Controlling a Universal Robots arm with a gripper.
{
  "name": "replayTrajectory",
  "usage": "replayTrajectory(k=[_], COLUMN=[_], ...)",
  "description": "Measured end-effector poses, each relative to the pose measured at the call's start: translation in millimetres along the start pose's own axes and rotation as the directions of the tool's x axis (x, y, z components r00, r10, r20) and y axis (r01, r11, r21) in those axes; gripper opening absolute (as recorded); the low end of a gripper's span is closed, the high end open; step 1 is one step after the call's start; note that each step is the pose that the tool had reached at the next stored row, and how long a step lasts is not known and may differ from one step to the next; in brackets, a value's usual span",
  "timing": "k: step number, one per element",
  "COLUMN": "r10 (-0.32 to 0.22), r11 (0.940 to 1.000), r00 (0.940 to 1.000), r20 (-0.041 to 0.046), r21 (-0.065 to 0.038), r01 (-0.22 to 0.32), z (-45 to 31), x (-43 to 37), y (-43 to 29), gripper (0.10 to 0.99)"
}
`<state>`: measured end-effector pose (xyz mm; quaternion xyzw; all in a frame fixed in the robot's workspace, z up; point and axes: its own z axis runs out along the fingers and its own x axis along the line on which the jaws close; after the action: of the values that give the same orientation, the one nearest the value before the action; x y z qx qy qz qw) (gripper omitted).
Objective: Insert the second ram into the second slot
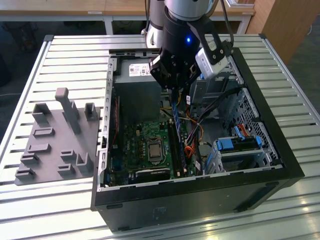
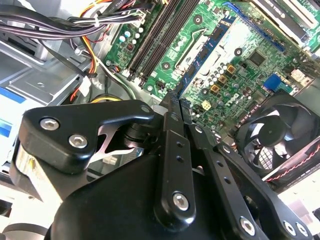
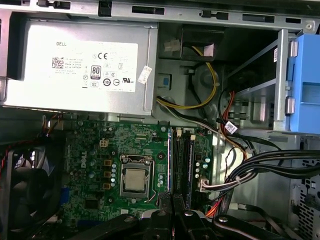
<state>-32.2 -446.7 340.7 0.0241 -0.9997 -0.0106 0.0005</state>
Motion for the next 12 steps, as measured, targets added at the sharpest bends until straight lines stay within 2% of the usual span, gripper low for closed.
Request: replayTrajectory(k=[12], r10=[0.001], r11=[1.0000], r00=[1.0000], r20=[-0.0008], r21=[0.000], r01=[-0.001], z=[3.9], x=[0.0], y=[-0.2], gripper=[0.129])
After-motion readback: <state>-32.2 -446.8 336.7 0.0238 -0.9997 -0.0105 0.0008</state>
